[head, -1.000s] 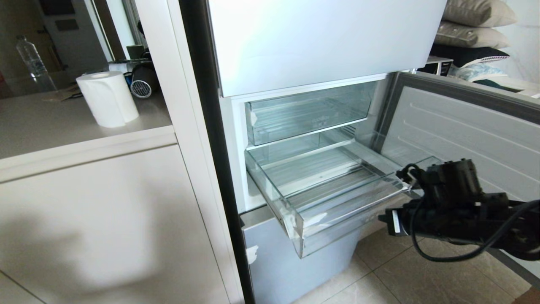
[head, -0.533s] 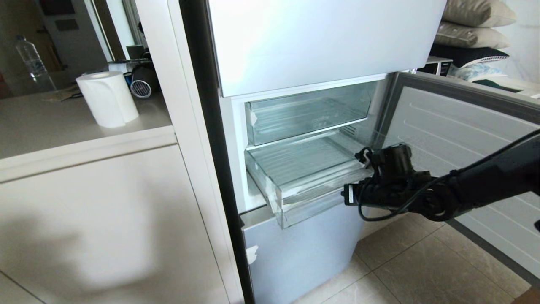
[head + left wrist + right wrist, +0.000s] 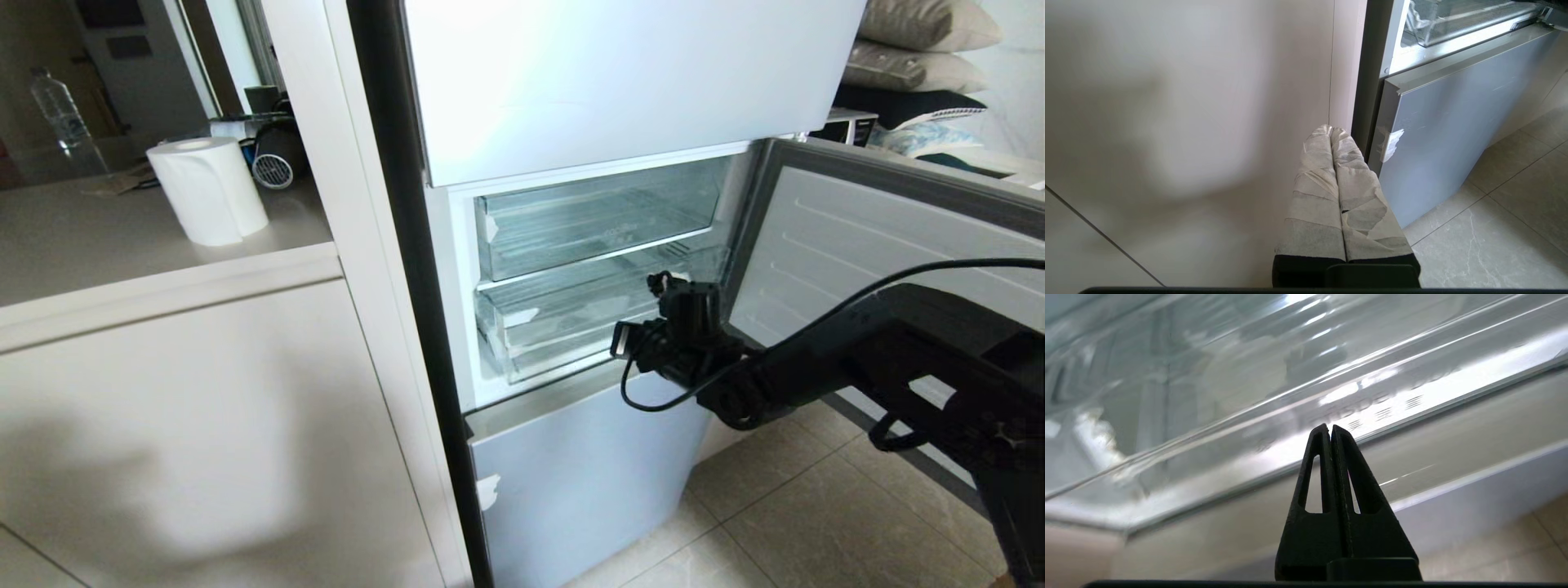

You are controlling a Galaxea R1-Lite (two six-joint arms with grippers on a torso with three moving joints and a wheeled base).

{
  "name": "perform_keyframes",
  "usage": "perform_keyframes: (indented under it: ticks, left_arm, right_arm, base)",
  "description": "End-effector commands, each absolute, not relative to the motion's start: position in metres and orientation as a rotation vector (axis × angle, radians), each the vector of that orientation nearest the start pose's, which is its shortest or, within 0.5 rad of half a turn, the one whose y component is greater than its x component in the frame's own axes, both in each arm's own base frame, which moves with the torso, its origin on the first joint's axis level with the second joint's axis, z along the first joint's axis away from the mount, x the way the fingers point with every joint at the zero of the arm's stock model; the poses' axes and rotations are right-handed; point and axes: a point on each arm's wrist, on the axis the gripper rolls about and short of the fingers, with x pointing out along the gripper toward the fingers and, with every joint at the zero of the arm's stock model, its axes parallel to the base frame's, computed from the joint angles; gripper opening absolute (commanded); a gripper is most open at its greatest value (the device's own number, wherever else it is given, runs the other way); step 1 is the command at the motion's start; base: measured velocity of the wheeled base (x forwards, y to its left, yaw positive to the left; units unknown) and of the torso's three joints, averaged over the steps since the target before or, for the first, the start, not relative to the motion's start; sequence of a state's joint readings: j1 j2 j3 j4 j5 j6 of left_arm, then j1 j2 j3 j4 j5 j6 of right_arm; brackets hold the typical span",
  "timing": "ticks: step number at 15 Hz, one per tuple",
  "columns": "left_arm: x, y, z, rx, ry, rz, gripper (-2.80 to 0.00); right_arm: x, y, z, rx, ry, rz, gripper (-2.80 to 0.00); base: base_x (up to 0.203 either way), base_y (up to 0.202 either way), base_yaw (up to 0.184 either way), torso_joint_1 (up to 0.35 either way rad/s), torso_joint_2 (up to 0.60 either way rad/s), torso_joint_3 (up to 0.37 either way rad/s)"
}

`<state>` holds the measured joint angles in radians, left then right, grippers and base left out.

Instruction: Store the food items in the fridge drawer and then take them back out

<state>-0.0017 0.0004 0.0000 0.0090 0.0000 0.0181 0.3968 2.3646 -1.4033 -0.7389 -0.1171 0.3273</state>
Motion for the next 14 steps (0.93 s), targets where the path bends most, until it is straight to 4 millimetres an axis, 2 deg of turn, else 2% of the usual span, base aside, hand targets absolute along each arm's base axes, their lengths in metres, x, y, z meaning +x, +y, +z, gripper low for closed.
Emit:
perform_keyframes:
  ticks: [1,3,5,8,9,11,12,14]
  left_arm:
    - [-0.023,0.0,0.075,0.018,0.008,-0.002,-2.8]
    - [-0.023,0.0,0.075,0.018,0.008,-0.002,-2.8]
    - [-0.023,0.0,0.075,0.018,0.008,-0.002,-2.8]
    - [-0.023,0.0,0.075,0.018,0.008,-0.002,-2.8]
    - [-0.023,0.0,0.075,0.018,0.008,-0.002,-2.8]
    - [-0.023,0.0,0.075,0.018,0.008,-0.002,-2.8]
    - [-0.023,0.0,0.075,0.018,0.008,-0.002,-2.8]
    - [-0.023,0.0,0.075,0.017,0.008,-0.002,-2.8]
  right_arm:
    - [0.463,0.191,0.068,0.276,0.22,0.182,-2.8]
    - [0.465,0.195,0.066,0.304,0.214,0.156,-2.8]
    - [0.449,0.194,0.085,0.33,0.215,0.164,-2.8]
    - [0.417,0.188,0.116,0.341,0.208,0.185,-2.8]
    - [0.407,0.184,0.122,0.343,0.207,0.19,-2.8]
    - [0.388,0.176,0.121,0.336,0.233,0.195,-2.8]
    - [0.373,0.17,0.124,0.331,0.243,0.198,-2.8]
    - [0.337,0.161,0.146,0.328,0.211,0.223,-2.8]
  base:
    - [0.0,0.0,0.0,0.0,0.0,0.0]
    - [0.0,0.0,0.0,0.0,0.0,0.0]
    - [0.0,0.0,0.0,0.0,0.0,0.0]
    - [0.0,0.0,0.0,0.0,0.0,0.0]
    - [0.0,0.0,0.0,0.0,0.0,0.0]
    - [0.0,0.0,0.0,0.0,0.0,0.0]
    - [0.0,0.0,0.0,0.0,0.0,0.0]
    - [0.0,0.0,0.0,0.0,0.0,0.0]
